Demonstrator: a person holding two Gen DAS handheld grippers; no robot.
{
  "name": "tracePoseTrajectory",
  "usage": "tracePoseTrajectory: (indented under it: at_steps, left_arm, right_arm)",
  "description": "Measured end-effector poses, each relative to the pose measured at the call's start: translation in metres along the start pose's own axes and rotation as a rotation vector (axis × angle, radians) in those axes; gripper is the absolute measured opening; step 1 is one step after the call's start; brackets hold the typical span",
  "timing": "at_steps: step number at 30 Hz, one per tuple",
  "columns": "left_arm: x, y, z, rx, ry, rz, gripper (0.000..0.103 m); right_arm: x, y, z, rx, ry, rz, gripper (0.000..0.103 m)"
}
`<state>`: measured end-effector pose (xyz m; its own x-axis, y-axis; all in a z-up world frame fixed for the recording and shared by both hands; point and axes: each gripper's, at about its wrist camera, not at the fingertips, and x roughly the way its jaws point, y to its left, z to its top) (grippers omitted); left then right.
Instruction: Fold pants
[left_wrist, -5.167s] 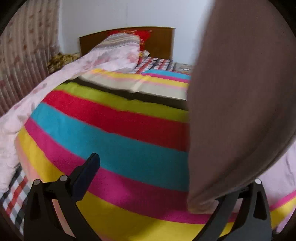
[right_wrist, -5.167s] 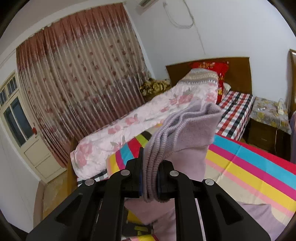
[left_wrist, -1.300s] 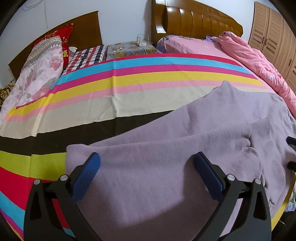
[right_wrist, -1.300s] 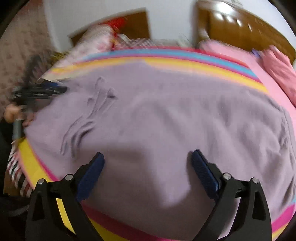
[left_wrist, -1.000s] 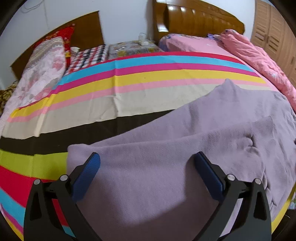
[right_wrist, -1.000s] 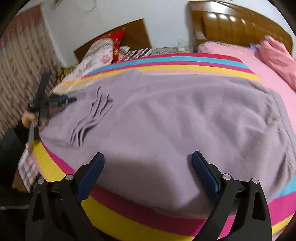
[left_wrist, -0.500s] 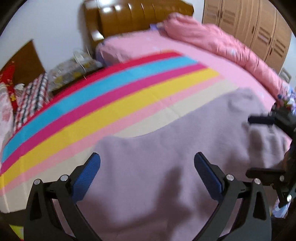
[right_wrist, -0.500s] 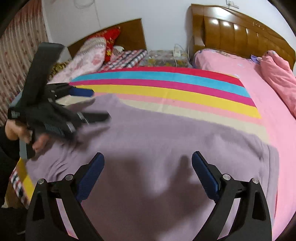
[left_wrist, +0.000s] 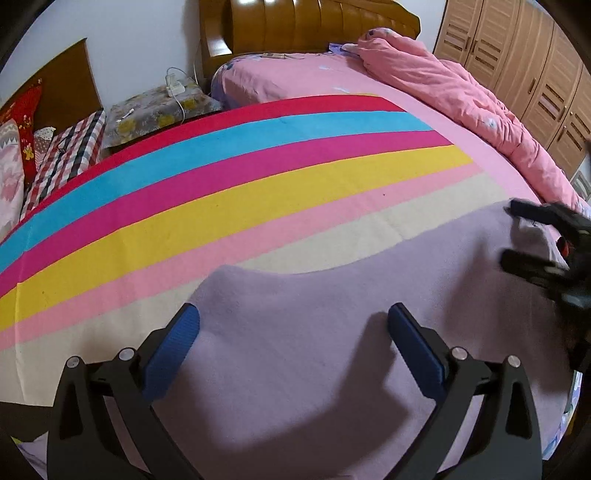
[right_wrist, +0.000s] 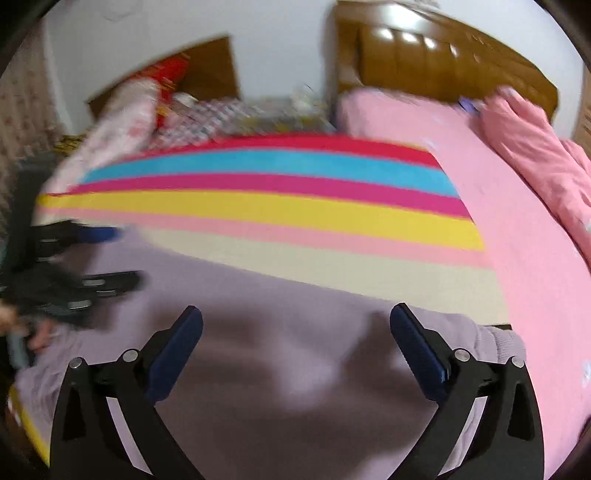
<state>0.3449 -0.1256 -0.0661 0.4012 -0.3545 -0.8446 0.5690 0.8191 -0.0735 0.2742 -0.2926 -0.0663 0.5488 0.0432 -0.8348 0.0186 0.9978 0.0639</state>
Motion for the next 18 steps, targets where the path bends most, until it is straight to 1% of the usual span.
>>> tracePoseTrajectory:
  at_steps: [1,3,5,6,8,9,10,12,14,15,16,17,18]
  left_arm:
    - [0.0,0.0,0.0,-0.004,-0.002,-0.001,0.101]
    - [0.0,0.001,-0.001,-0.002,0.001,0.009,0.101]
    - [0.0,0.0,0.0,-0.003,-0.001,0.01,0.101]
    - [0.0,0.0,-0.001,-0.002,0.0,0.014,0.101]
    - [0.0,0.0,-0.001,-0.004,-0.002,0.016,0.101]
    - [0.0,0.0,-0.001,-0.004,-0.002,0.015,0.101]
    - [0.0,0.0,-0.001,-0.007,-0.002,0.012,0.101]
    - [0.0,0.0,-0.001,-0.009,-0.004,0.01,0.101]
    - [0.0,0.0,-0.001,-0.011,-0.004,0.012,0.101]
    - [0.001,-0.001,-0.001,-0.008,-0.002,0.018,0.101]
    - [0.001,-0.002,-0.001,-0.004,0.0,0.026,0.101]
    - [0.002,-0.004,-0.001,0.005,0.004,0.044,0.101]
    - [0.003,-0.007,-0.001,0.015,0.008,0.064,0.101]
  right_arm:
    - [-0.003,0.003,0.0,-0.006,-0.027,-0.001,0.099]
    - [-0.005,0.002,0.0,0.008,-0.031,-0.004,0.098]
    - [-0.017,0.002,-0.006,0.046,-0.042,-0.043,0.098]
    - [-0.032,0.007,-0.013,0.061,-0.061,-0.038,0.098]
    - [-0.06,0.019,-0.034,0.032,-0.117,0.054,0.098]
    - [-0.07,0.029,-0.048,-0.003,-0.122,0.086,0.098]
    - [-0.075,0.039,-0.059,-0.047,-0.106,0.101,0.098]
    - [-0.076,0.06,-0.087,-0.156,-0.069,0.088,0.098]
    - [-0.067,0.066,-0.118,-0.233,-0.013,0.05,0.098]
    - [-0.071,0.061,-0.126,-0.211,-0.071,0.066,0.098]
    - [-0.073,0.051,-0.132,-0.165,-0.076,0.093,0.099]
    - [-0.078,0.049,-0.135,-0.155,-0.085,0.098,0.098]
    - [-0.085,0.046,-0.138,-0.143,-0.088,0.081,0.098]
